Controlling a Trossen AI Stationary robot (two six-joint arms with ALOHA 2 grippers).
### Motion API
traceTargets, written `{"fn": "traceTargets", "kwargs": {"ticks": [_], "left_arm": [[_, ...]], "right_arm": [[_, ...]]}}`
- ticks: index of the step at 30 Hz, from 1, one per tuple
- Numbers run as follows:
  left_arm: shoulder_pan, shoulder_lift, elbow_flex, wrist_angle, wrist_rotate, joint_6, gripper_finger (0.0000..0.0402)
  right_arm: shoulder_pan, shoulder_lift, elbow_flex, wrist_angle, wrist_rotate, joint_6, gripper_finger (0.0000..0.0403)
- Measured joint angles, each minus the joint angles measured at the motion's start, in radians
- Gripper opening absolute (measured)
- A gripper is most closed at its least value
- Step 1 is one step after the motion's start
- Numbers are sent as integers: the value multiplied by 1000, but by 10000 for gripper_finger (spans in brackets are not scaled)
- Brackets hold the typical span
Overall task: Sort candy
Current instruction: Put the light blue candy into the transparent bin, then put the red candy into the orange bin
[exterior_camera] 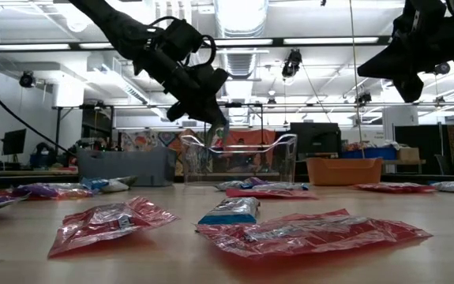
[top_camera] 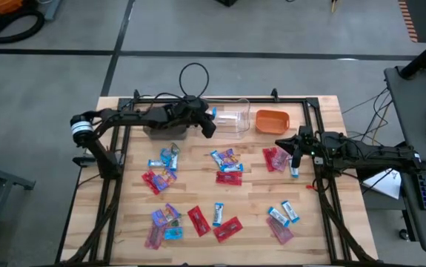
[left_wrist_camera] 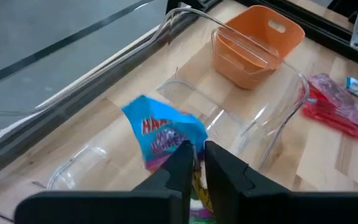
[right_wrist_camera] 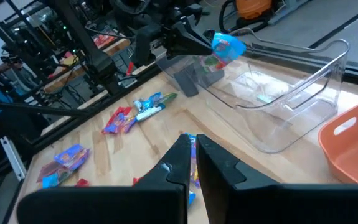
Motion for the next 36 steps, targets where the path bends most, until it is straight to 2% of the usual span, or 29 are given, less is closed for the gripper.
{"fn": "traceTargets", "kwargs": {"ticks": [7,14,17,23,26,36], "left_arm": [[3,-3,0,-7,0,12,69],[-1,-23,0,-59,30,14,77],[-30,-55,0,-79,79,22,77],[-145,-154,-20,-85,82,41,72],[-214,-221,-44,-80,63,45,69],[-409,-416,-181,6,51,43,61]], "right_arm": [[0,0,1,7,-1,11,46],[0,11,27,8,-31,37,48],[0,41,43,2,-72,71,48],[2,173,93,-20,-140,137,48],[3,247,134,-91,-158,180,47],[3,478,293,-533,-158,228,47]]}}
